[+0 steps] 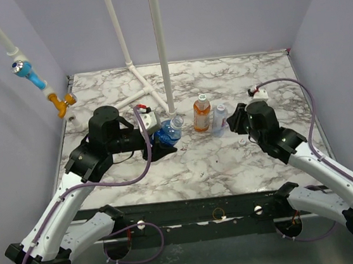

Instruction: Unscrew the bottle caps

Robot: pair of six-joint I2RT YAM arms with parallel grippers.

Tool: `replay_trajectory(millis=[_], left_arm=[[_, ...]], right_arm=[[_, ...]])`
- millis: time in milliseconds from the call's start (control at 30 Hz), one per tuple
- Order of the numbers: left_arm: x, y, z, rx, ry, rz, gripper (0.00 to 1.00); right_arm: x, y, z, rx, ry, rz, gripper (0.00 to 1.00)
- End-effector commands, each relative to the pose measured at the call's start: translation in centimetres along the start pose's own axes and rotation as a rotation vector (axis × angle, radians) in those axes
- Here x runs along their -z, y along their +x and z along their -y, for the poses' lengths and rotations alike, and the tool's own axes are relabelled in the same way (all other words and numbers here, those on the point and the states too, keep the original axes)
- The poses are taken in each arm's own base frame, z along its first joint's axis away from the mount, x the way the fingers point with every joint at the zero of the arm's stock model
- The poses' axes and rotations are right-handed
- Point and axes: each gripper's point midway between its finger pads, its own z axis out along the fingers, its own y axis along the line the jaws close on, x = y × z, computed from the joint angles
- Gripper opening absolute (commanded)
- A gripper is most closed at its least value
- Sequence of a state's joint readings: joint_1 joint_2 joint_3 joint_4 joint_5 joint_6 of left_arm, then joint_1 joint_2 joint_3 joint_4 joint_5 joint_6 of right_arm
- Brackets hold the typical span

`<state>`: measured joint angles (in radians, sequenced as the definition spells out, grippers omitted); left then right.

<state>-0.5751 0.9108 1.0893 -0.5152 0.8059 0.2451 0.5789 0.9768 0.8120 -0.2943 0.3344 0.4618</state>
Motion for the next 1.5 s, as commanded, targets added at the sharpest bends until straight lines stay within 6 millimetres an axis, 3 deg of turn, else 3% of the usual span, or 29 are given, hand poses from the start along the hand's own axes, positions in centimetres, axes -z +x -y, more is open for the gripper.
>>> replay_trajectory(millis=[0, 100, 400, 467, 633, 733, 867, 1000, 1100, 1200, 1267, 1333, 1400, 1467], left_arm=[[0.6, -2.0, 0.8, -0.021, 0.025, 0.048, 0.00], [0.6, -2.1, 0.8, -0.018, 0.022, 0.049, 0.00], [0.6, -2.0, 0.8, -0.015, 0.019, 0.053, 0.00], [0.6, -1.9, 0.8, -0.014, 0.017, 0.053, 0.00], [0.5, -2.0, 0.8, -0.014, 0.020, 0.055, 0.00], [0.4, -2.0, 0.7, -0.010, 0.024, 0.058, 0.00], [0.4, -2.3, 0.6, -0.007, 0.022, 0.064, 0.00], [0.4, -2.4, 0.6, -0.002, 0.019, 0.068, 0.00], [0.4, -2.5, 0.6, 0.004, 0.019, 0.070, 0.00], [0.3, -2.4, 0.5, 0.007, 0.014, 0.070, 0.00], [0.3, -2.3, 0.4, 0.009, 0.008, 0.067, 0.00], [0.1, -2.2, 0.1, 0.014, -0.001, 0.066, 0.00], [0.1, -2.1, 0.0, 0.018, -0.006, 0.068, 0.00], [0.0, -2.1, -0.1, 0.021, -0.012, 0.073, 0.00]], right_arm=[[0.4, 3.9, 2.2, -0.137, 0.081, -0.055, 0.09], [0.0, 6.6, 3.9, -0.169, 0.149, -0.087, 0.09], [-1.5, 14.5, 5.3, -0.246, 0.197, -0.263, 0.12], [-1.6, 15.6, 5.8, -0.252, 0.218, -0.280, 0.17], [-1.6, 17.0, 6.8, -0.286, 0.258, -0.285, 0.37], [-1.6, 16.8, 7.0, -0.299, 0.276, -0.272, 0.45], [-1.7, 17.1, 7.1, -0.309, 0.289, -0.279, 0.65], [-1.5, 17.2, 7.1, -0.310, 0.297, -0.293, 0.67], [-1.0, 15.0, 6.3, -0.307, 0.249, -0.245, 0.67], [0.0, 10.1, 3.5, -0.276, 0.092, -0.148, 0.67], [1.5, 5.8, 0.2, -0.230, -0.101, -0.054, 0.68], [4.4, 1.0, -4.1, -0.145, -0.357, 0.057, 0.71], [8.2, -2.5, -8.3, -0.055, -0.605, 0.121, 0.76], [10.9, -5.3, -11.0, 0.019, -0.749, 0.149, 0.82]])
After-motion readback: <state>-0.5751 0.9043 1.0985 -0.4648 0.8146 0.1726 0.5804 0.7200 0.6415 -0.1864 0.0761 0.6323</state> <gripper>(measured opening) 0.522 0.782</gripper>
